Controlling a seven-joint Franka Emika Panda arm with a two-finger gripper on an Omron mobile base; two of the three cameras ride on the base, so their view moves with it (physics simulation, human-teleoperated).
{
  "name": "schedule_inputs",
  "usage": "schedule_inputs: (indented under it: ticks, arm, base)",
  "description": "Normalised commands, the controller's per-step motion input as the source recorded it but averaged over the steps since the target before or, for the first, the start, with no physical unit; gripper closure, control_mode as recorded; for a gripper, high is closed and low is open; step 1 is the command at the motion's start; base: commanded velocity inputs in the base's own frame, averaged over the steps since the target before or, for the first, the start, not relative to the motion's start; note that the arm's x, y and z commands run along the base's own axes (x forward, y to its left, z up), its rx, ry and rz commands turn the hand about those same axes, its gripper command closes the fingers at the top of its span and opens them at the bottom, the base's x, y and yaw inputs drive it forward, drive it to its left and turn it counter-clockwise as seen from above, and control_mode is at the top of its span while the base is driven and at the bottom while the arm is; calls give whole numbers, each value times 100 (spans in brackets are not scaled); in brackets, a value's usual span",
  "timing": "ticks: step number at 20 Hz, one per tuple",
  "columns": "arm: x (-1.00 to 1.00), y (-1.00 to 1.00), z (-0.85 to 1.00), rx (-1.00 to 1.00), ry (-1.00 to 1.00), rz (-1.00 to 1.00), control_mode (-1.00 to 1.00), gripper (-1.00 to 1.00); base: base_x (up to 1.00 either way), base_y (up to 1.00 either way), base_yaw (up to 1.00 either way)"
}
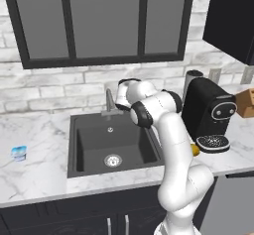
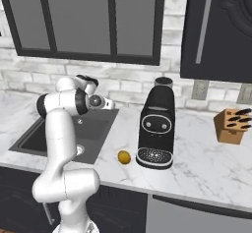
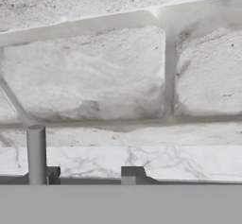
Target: Turn on the sink faucet. Then move the lemon from the counter to the sink. Turn off the sink. Move the vegetable from the sink to the pot next to the stove. Finally move the pot to the rear left burner.
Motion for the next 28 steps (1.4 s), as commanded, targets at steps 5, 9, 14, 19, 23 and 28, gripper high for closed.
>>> schedule_inputs:
  ticks: [5,9,14,19,23,28]
  arm:
    - [0,-83,-65,1,5,0,-100,100]
    - [0,-73,-69,0,9,0,-100,100]
    - [0,-65,-77,0,12,0,-100,100]
    - [0,-67,-83,0,11,0,-100,100]
    - [0,-70,-83,0,10,0,-100,100]
    - [-2,-71,-84,0,9,0,-100,100]
  base:
    - [0,0,0]
    - [0,0,0]
    - [0,0,0]
    - [0,0,0]
    - [0,0,0]
    - [0,0,0]
